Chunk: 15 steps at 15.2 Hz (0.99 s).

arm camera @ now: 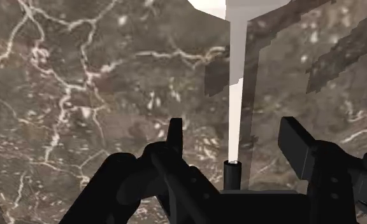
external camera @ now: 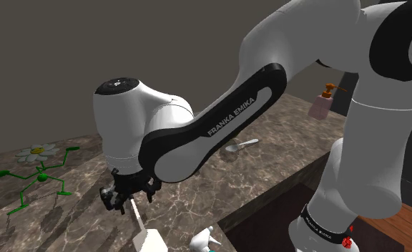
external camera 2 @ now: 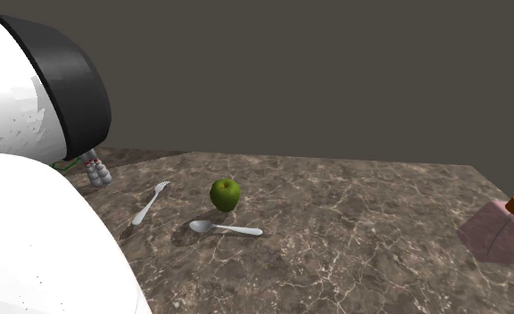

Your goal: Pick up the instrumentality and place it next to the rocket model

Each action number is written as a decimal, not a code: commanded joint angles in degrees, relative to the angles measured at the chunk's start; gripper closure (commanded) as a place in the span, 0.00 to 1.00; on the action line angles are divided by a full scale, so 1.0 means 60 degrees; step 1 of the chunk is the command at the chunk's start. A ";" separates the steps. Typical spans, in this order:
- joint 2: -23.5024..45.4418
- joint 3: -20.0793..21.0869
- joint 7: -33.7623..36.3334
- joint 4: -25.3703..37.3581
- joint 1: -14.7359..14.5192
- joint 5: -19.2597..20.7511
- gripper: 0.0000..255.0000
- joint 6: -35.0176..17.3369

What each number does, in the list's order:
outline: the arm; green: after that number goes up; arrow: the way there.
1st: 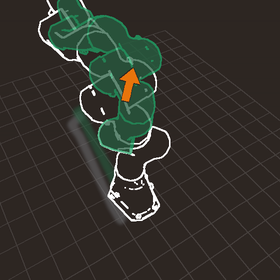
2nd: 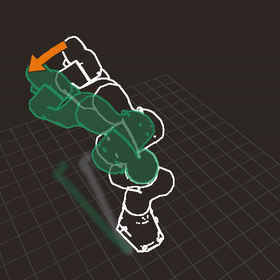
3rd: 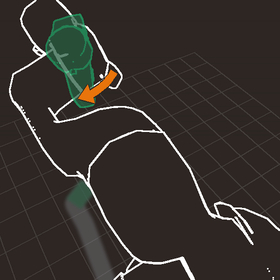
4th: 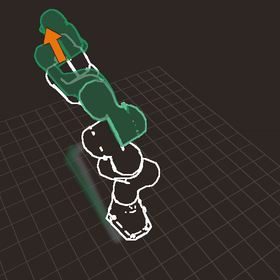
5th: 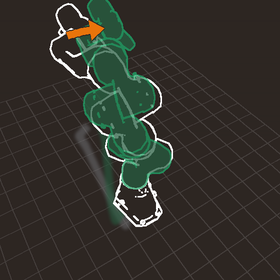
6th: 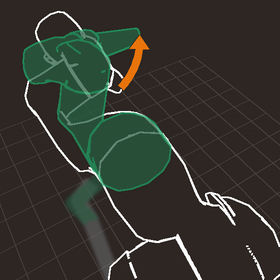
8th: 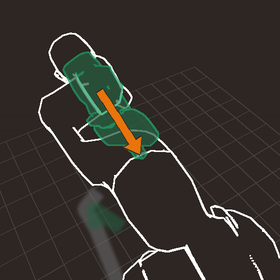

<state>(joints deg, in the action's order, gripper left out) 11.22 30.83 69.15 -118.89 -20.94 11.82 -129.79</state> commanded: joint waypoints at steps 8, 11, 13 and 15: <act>-0.0710 0.0149 -0.0380 0.0468 0.0098 -0.0568 0.00 0.1045; -0.0710 0.0147 -0.0381 0.0468 0.0095 -0.0568 0.00 0.1045; -0.0710 0.0147 -0.0381 0.0468 0.0095 -0.0568 0.00 0.1045; -0.0710 0.0147 -0.0381 0.0468 0.0095 -0.0568 0.00 0.1045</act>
<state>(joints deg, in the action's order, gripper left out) 6.96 31.71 66.87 -116.09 -20.37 8.41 -123.53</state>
